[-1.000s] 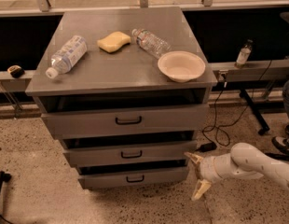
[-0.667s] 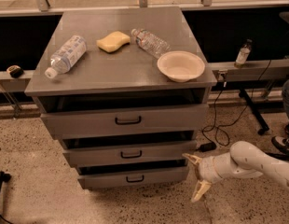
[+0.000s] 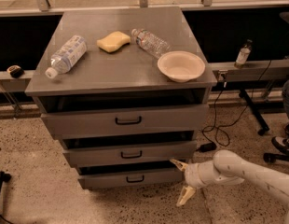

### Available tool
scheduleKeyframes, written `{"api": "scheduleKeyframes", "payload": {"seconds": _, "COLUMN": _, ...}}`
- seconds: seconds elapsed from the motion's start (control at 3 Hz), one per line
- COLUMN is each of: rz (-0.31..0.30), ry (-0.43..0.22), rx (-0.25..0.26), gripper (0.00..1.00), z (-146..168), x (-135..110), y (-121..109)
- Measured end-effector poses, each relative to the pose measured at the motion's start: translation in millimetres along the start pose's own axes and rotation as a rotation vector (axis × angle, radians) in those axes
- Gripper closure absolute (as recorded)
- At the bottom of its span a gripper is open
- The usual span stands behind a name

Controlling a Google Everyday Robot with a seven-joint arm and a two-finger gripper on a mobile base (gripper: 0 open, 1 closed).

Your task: Open bottom drawer

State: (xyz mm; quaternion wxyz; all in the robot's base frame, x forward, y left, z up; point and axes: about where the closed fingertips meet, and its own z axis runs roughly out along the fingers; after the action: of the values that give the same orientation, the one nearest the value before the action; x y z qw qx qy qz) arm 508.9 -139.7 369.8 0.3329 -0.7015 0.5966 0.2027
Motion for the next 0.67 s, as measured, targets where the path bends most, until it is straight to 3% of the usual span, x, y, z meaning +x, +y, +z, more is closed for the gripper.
{"api": "scheduleKeyframes", "payload": {"seconds": 0.33, "rz": 0.018, "ry": 0.044, "rx": 0.062, "gripper": 0.00, "z": 26.7, "x": 10.3, "y": -3.3}}
{"api": "scheduleKeyframes", "payload": {"seconds": 0.67, "rz": 0.021, "ry": 0.065, "rx": 0.095, "gripper": 0.00, "z": 31.3, "x": 15.6, "y": -9.4}}
